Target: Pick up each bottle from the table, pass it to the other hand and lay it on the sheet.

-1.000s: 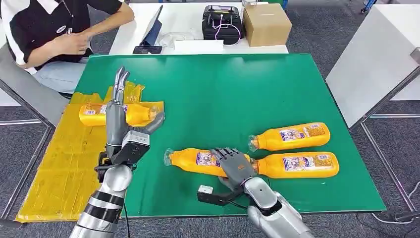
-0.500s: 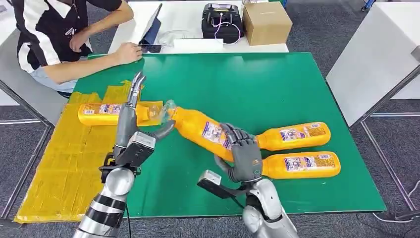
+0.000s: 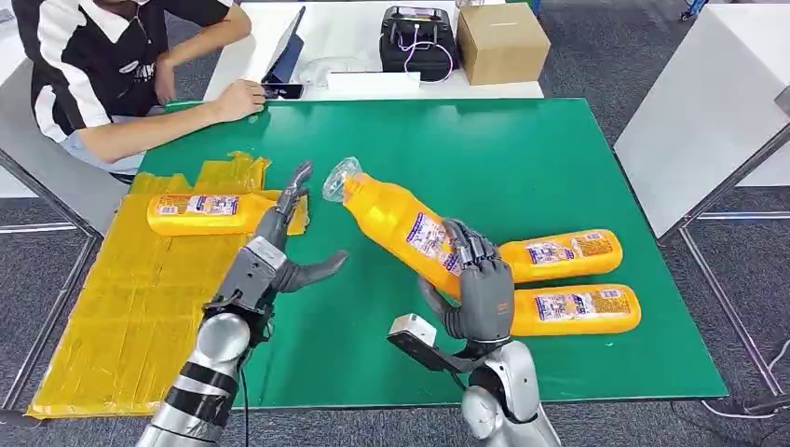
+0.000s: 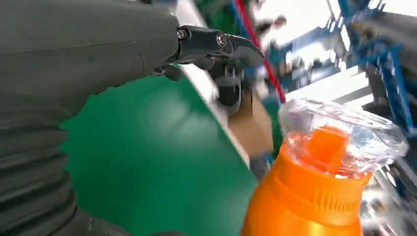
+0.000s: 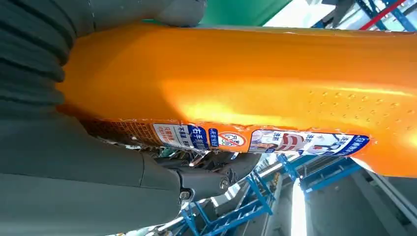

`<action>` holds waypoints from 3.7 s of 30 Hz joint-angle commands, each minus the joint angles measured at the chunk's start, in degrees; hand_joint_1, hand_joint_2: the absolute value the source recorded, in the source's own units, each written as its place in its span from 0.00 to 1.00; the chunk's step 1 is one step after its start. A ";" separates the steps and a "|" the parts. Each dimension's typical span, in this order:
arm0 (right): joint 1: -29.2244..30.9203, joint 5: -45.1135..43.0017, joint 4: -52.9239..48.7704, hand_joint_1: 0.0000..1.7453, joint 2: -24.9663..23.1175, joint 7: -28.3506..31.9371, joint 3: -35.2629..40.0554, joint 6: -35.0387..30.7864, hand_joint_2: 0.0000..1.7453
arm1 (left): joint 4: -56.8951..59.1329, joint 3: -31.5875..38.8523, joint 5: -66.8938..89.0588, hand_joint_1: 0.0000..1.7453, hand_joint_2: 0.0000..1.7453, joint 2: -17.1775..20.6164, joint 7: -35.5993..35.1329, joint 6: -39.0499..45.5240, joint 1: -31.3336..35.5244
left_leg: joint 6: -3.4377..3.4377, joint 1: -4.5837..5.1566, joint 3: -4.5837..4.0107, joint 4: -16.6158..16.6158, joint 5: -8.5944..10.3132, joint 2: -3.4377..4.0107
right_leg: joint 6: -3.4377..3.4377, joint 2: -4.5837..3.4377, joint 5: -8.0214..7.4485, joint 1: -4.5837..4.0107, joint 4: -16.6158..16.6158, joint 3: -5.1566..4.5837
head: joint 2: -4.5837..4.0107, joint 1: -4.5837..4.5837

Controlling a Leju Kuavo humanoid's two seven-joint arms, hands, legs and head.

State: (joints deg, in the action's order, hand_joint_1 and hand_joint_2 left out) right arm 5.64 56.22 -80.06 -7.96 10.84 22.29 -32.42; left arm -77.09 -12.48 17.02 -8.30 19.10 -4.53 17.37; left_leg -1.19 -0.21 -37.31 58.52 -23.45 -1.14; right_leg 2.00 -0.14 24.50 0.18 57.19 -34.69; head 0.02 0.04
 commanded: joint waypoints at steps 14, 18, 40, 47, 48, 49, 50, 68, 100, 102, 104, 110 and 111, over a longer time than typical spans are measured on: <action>4.02 -3.28 10.34 1.00 -1.68 1.54 2.14 -0.65 1.00 | 12.65 -0.38 -28.40 0.00 1.00 2.56 -4.16 -16.86 4.19 | 0.04 -0.02 0.26 -0.07 -0.04 0.11 | -0.02 -0.03 0.02 -0.03 -0.10 0.27 | 0.00 -0.02; 5.57 -2.75 16.24 1.00 -3.62 2.51 5.59 1.74 1.00 | 13.78 -1.91 -29.11 0.00 1.00 2.45 -4.38 -16.28 5.30 | 0.07 -0.05 0.43 -0.08 -0.09 0.16 | -0.04 -0.05 0.05 -0.07 -0.14 0.45 | 0.00 0.00; 9.96 0.08 29.89 1.00 -7.56 4.14 13.35 -0.13 1.00 | 19.42 -5.00 -29.05 0.00 1.00 1.67 -4.10 -16.40 9.35 | 0.06 -0.06 0.24 -0.06 -0.04 0.07 | -0.03 0.03 0.04 -0.07 -0.09 0.25 | 0.00 0.00; 10.43 -0.57 30.28 1.00 -7.29 4.09 13.90 -0.66 1.00 | 18.82 -7.43 -29.46 0.24 1.00 1.42 -3.83 -17.24 9.00 | 0.04 -0.05 0.18 -0.04 -0.05 0.00 | -0.02 0.09 0.07 -0.06 -0.08 0.21 | 0.00 0.02; 10.43 -0.57 30.28 1.00 -7.28 4.09 13.89 -0.68 1.00 | 18.78 -7.50 -29.48 0.66 1.00 1.34 -3.81 -17.30 8.99 | 0.03 -0.03 0.06 -0.04 -0.01 0.00 | -0.01 0.08 0.03 -0.03 -0.05 0.07 | 0.00 -0.02; 10.43 -0.57 30.28 1.00 -7.28 4.09 13.89 -0.68 1.00 | 18.78 -7.50 -29.48 0.66 1.00 1.34 -3.81 -17.30 8.99 | 0.05 -0.04 0.21 -0.04 -0.06 0.01 | -0.02 0.09 0.08 -0.05 -0.08 0.24 | 0.00 0.02; 10.43 -0.57 30.28 1.00 -7.28 4.09 13.89 -0.68 1.00 | 18.78 -7.50 -29.48 0.66 1.00 1.34 -3.81 -17.30 8.99 | 0.04 -0.03 0.07 -0.04 -0.01 -0.03 | -0.02 0.10 0.04 -0.03 -0.06 0.11 | 0.00 0.02; 8.94 -0.08 27.39 1.00 -6.91 3.72 14.05 -2.20 1.00 | 15.52 -3.89 -29.34 1.00 1.00 0.25 -3.08 -12.34 7.32 | 0.04 -0.05 0.13 -0.02 -0.06 0.02 | -0.02 0.08 0.07 -0.06 -0.06 0.17 | 0.00 0.00; 1.64 -7.28 2.64 0.00 -2.95 8.19 10.34 -3.86 1.00 | 2.45 3.33 -7.93 1.00 1.00 2.81 0.45 9.41 8.96 | 0.03 -0.03 -0.01 -0.04 -0.02 0.05 | -0.01 0.04 0.02 -0.03 -0.05 0.01 | 0.00 0.00; 1.21 -8.27 0.90 0.00 -2.69 8.87 9.96 -3.42 1.00 | -0.63 4.44 2.63 1.00 1.00 3.88 2.61 19.76 9.54 | 0.05 -0.05 0.03 -0.02 -0.04 0.06 | -0.02 0.04 0.04 -0.06 -0.04 0.06 | 0.00 0.00; 0.54 -9.11 -1.54 0.00 -2.57 9.64 9.59 -2.05 1.00 | -6.57 6.82 16.12 1.00 1.00 4.85 1.21 29.08 9.34 | 0.06 -0.07 0.07 0.03 -0.09 0.09 | -0.04 0.02 0.07 -0.08 -0.01 0.10 | 0.00 0.00; -1.42 -8.68 -9.23 0.00 0.18 9.06 8.20 -2.76 1.00 | -8.06 8.44 50.03 1.00 1.00 7.03 -6.67 37.80 10.00 | 0.05 -0.06 0.06 0.01 -0.08 0.04 | -0.03 0.08 0.10 -0.06 0.01 0.08 | 0.00 0.00; -1.82 -9.61 -10.59 0.00 0.68 9.05 7.53 -2.66 1.00 | -6.93 7.63 54.08 1.00 1.00 7.40 -7.90 37.83 9.80 | 0.03 -0.05 -0.01 -0.01 -0.03 -0.01 | -0.02 0.10 0.06 -0.04 -0.01 0.00 | 0.00 0.00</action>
State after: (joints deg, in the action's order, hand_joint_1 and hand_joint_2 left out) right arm 5.30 48.55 -81.65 -12.15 20.15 32.33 -35.23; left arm -83.23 -6.47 48.11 -4.46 17.36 29.52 24.66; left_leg -1.18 -0.25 -37.50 58.52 -23.43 -1.17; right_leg 1.98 -0.08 24.50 0.16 57.22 -34.89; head 0.02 0.04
